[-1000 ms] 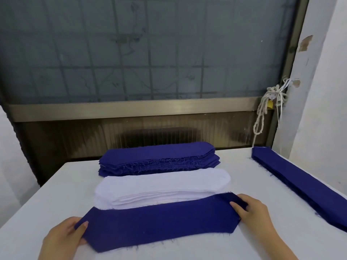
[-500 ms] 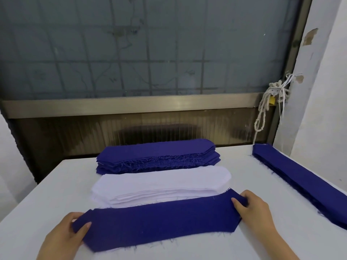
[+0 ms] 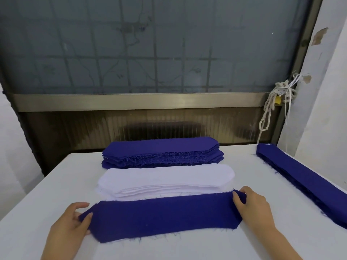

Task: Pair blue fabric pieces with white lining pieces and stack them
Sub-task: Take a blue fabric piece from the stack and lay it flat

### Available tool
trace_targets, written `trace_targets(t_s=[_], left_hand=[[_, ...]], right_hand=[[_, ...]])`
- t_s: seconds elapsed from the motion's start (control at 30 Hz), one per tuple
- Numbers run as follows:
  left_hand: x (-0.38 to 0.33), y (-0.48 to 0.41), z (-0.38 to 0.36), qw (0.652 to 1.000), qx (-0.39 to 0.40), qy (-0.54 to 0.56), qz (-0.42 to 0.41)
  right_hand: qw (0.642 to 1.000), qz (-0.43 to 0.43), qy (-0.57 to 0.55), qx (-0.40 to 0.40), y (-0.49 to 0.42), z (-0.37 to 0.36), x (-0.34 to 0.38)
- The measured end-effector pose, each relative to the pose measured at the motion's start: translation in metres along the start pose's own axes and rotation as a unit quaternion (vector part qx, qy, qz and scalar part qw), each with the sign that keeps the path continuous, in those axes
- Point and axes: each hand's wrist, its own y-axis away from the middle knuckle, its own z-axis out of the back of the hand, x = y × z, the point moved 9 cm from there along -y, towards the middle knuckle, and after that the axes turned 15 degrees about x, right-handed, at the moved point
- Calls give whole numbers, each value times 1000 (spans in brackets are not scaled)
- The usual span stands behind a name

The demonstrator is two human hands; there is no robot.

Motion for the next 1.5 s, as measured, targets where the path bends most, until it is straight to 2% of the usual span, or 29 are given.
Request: trace_targets(t_s=[0.2,0.33,0.57,1.5], left_hand=[[-8,3,0,1000,-2,21,-23],[-8,5,-1,999,-1,35,-36],[-10,7,2,998,-26,-6,-59],[-14,7,4,996,-37,-62,-59]], right_hand=[[999,-24,-8,21,-13,1,-6],[999,-22,-39,7,-9,1,-9],[996,4,-84,-9,-6,5,-7],[999,-5,-34,15,-11,-1,-10]])
